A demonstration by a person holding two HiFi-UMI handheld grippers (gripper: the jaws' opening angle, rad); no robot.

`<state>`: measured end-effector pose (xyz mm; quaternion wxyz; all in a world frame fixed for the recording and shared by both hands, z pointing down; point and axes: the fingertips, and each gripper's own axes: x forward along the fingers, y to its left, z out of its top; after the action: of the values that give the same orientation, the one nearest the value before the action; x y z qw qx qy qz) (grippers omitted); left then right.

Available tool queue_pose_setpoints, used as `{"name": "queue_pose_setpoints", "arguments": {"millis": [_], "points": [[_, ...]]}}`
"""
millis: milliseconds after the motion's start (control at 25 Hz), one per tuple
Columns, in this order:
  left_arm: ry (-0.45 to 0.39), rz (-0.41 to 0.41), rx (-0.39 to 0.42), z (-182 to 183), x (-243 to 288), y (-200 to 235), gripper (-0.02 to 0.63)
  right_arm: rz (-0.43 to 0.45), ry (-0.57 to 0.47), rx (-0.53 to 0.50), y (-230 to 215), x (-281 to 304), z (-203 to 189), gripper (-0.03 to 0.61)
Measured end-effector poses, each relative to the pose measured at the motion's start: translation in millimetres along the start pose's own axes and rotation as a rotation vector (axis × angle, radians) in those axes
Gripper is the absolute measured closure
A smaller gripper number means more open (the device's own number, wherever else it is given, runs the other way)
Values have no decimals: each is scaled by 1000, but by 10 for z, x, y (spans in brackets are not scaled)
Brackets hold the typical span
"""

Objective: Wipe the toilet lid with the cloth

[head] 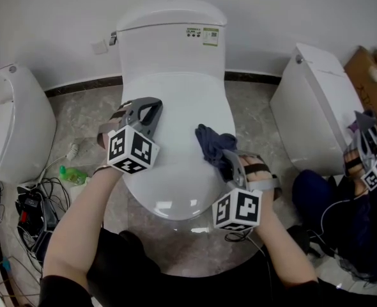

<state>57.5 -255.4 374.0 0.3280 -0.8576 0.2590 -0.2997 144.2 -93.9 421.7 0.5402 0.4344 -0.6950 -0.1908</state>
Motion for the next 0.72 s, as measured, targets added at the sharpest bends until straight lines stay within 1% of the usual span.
{"name": "queue_pose_setpoints", "arguments": {"millis": [320, 480, 600, 720], "points": [[2, -12, 5, -21, 2, -36, 603, 33, 10, 17, 188, -202, -9, 497], [-1, -9, 3, -11, 1, -30, 603, 26, 11, 5, 196, -236, 1, 497], [-3, -14, 11, 4, -7, -68, 603, -3, -2, -1, 72, -255, 31, 497], [-4, -16, 17, 2, -24, -84, 603, -52, -28, -3, -198, -193, 138, 497]]}}
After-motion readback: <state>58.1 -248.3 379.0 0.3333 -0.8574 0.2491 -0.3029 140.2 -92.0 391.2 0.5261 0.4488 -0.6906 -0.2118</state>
